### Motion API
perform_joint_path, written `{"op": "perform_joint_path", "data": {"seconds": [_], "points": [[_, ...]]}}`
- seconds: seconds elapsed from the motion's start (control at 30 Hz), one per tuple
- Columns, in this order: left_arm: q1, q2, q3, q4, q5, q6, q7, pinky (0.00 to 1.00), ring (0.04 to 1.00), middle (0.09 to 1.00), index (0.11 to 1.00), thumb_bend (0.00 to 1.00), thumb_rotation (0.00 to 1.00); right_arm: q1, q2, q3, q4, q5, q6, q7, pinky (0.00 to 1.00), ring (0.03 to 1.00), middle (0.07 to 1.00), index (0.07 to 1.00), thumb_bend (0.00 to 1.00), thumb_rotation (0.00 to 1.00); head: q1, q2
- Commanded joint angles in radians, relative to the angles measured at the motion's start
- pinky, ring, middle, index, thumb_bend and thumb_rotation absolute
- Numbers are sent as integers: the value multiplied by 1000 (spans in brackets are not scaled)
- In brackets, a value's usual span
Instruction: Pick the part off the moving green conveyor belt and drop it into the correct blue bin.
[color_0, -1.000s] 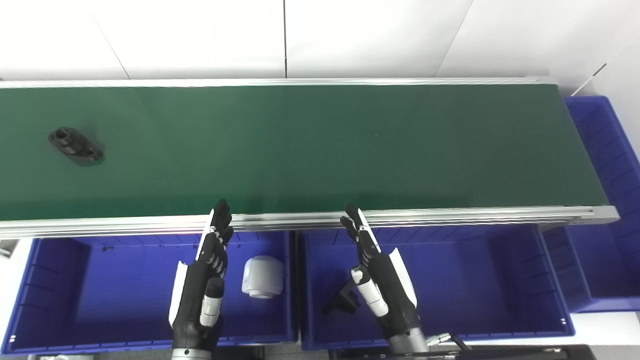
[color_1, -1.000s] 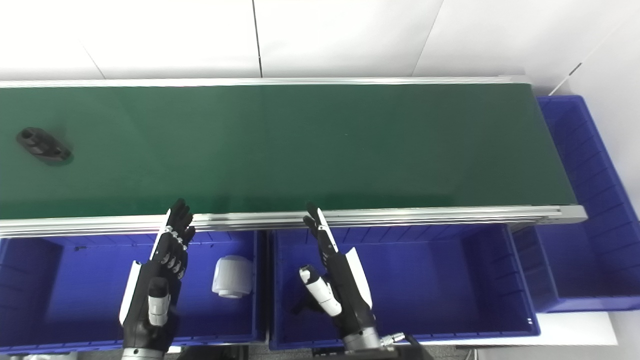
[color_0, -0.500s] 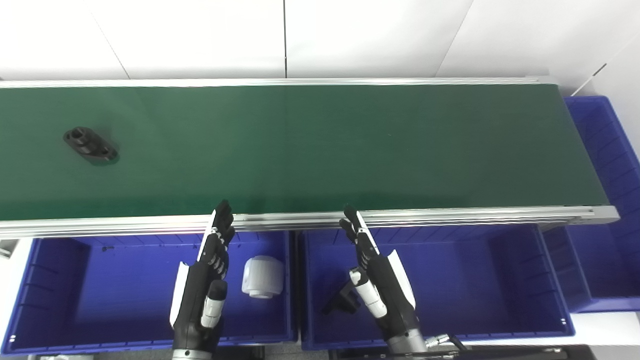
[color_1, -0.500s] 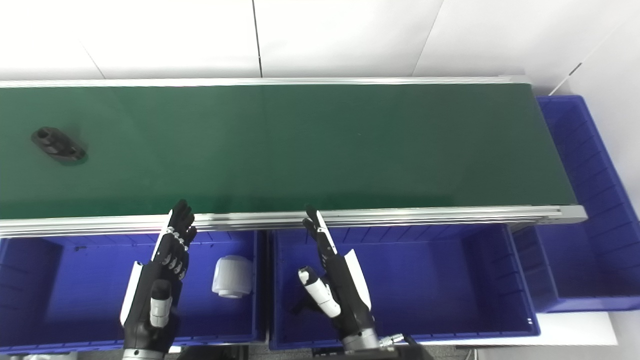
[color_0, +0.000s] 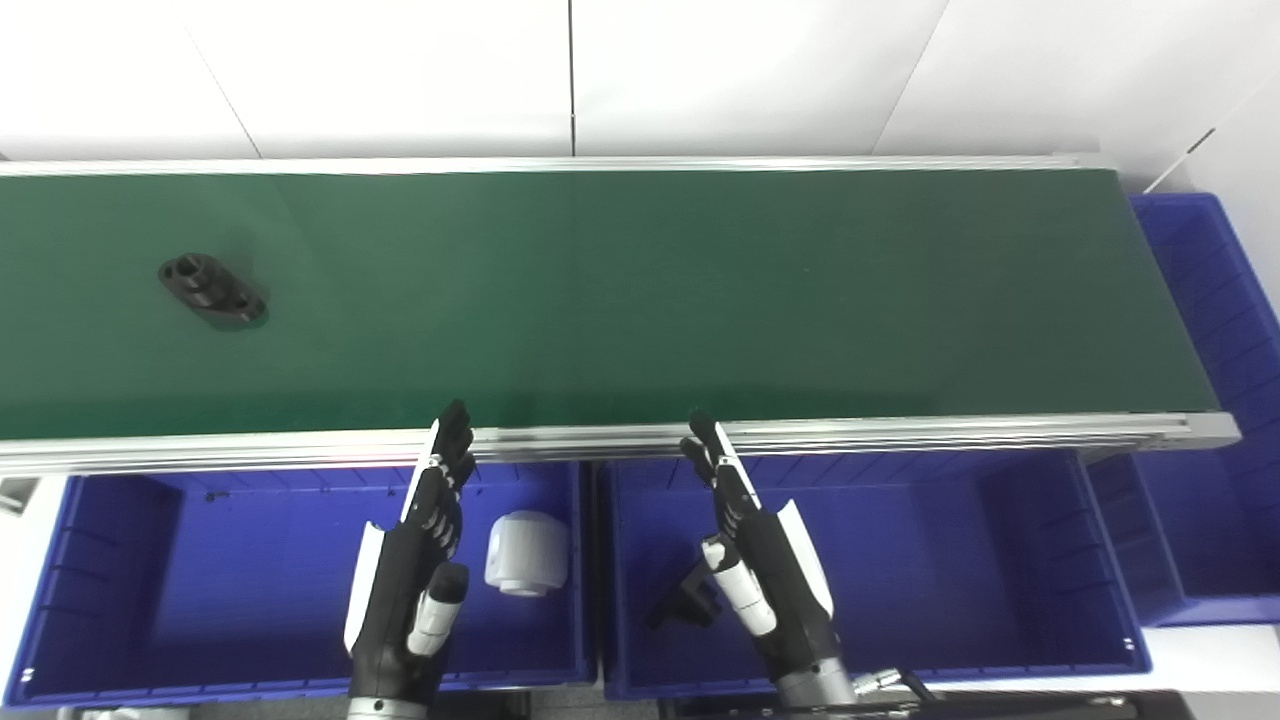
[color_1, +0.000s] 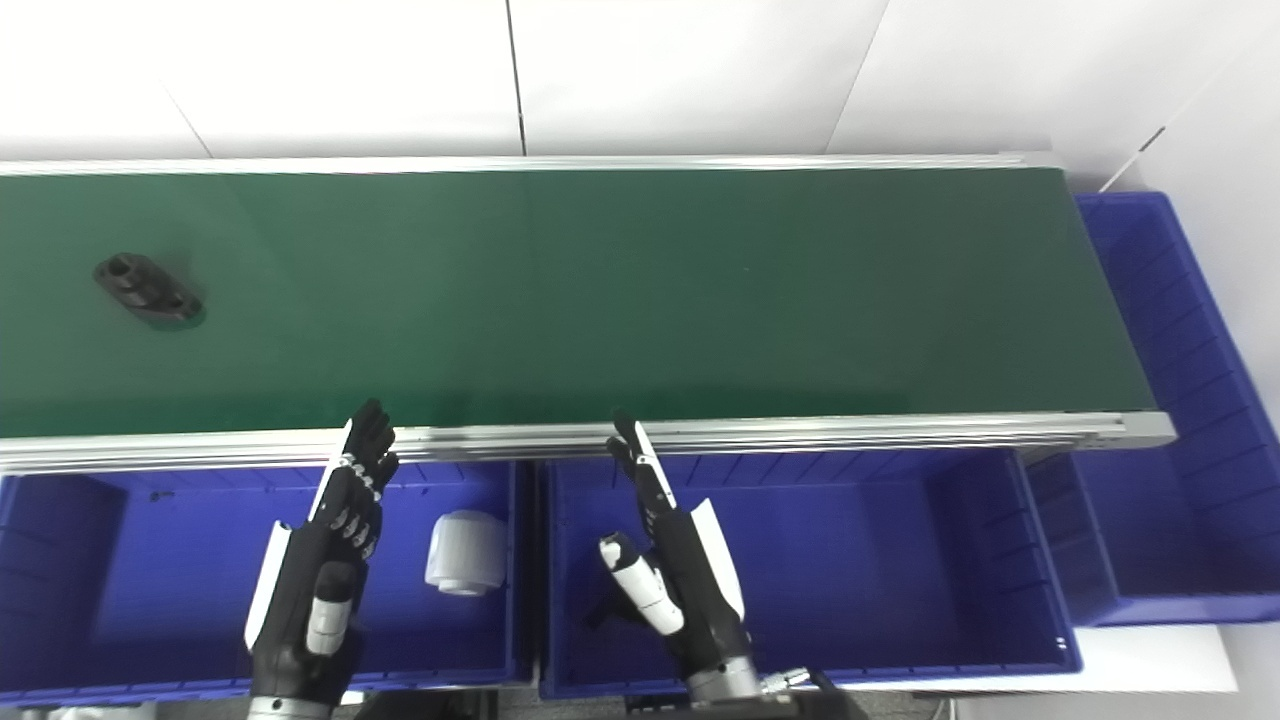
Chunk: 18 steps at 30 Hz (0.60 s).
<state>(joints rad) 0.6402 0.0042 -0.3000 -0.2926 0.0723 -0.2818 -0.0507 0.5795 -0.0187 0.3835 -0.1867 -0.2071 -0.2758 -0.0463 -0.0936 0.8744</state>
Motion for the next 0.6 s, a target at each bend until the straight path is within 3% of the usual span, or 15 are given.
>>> {"op": "perform_joint_path", "data": {"seconds": [0.0, 0.57], "points": [[2, 4, -6, -11, 5, -33, -7, 1000, 1000, 1000, 1000, 869, 934, 2, -6, 5, -29, -3, -42, 19, 999, 998, 1000, 1000, 815, 1000, 4, -9], [-9, 2, -5, 22, 9, -64, -4, 1000, 1000, 1000, 1000, 871, 934, -12, -6, -2, 8, 1, -88, 18, 1000, 978, 1000, 1000, 831, 1000, 9, -32]]}}
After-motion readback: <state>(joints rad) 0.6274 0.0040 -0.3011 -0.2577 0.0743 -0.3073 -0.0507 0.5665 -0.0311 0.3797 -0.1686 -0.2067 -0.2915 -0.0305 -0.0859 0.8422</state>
